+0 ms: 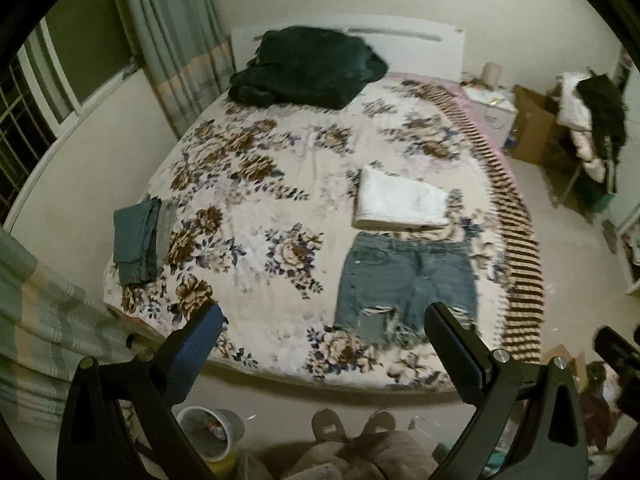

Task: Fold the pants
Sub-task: 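Lower both grippers toward the frayed leg hems of the denim shorts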

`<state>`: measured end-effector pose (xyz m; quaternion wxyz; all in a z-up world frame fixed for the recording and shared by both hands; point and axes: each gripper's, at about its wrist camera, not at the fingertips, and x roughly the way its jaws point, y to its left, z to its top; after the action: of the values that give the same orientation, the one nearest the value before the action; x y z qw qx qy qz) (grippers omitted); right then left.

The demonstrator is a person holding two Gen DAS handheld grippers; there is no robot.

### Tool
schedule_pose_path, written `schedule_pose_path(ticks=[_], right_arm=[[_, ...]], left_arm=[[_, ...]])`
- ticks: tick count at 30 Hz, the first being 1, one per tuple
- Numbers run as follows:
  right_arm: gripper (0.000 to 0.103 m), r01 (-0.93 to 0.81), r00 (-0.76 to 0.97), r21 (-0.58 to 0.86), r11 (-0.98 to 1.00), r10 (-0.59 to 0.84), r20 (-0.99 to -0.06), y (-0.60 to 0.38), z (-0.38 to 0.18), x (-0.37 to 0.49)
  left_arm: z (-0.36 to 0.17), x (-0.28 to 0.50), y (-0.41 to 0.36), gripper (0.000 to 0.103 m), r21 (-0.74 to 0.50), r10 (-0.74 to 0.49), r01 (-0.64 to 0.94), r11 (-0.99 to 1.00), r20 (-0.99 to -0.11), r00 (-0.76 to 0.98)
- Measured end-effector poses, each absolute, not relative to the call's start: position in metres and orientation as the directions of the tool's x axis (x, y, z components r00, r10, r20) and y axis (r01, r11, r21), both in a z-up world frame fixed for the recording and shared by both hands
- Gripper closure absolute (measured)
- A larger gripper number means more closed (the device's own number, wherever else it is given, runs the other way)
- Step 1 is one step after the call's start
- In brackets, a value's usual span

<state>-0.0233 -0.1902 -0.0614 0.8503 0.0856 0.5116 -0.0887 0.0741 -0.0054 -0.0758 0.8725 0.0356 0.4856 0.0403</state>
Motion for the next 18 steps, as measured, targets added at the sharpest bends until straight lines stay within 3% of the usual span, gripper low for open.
schedule_pose_path(ticks=[3, 5, 7, 9, 13, 18], right_arm=[[0.000, 0.250, 0.405, 0.072, 0.966, -0.037, -0.914, -0.213, -0.099, 0.007], [0.006, 0.243, 0.364, 0.079, 0.967, -0.015, -0.931, -0.231, -0.129, 0.029], [0.032, 0.221, 0.337, 0.115, 0.969, 0.035, -0.941, -0.246, -0.153, 0.051], [0.041, 0.197, 0.281, 0.149, 0.969, 0.090, -0.955, -0.266, -0.185, 0.080], [0.042, 0.149, 0.220, 0.188, 0.971, 0.153, -0.963, -0.315, -0.251, 0.150], [0.040, 0.121, 0.122, 0.233, 0.965, 0.218, -0.968, -0.370, -0.343, 0.242]], left_arm=[[-0.117, 0.105, -0.023, 0.000, 0.154, 0.163, -0.059, 0.986, -0.858, 0.488], [-0.140, 0.122, -0.031, 0.000, 0.173, 0.184, -0.066, 0.983, -0.865, 0.467], [-0.163, 0.137, -0.043, 0.000, 0.191, 0.201, -0.069, 0.979, -0.873, 0.445], [-0.187, 0.152, -0.061, 0.000, 0.212, 0.224, -0.076, 0.974, -0.871, 0.438], [-0.254, 0.187, -0.113, 0.000, 0.215, 0.240, -0.109, 0.971, -0.892, 0.383], [-0.353, 0.217, -0.183, 0.000, 0.114, 0.141, -0.124, 0.986, -0.962, 0.235]])
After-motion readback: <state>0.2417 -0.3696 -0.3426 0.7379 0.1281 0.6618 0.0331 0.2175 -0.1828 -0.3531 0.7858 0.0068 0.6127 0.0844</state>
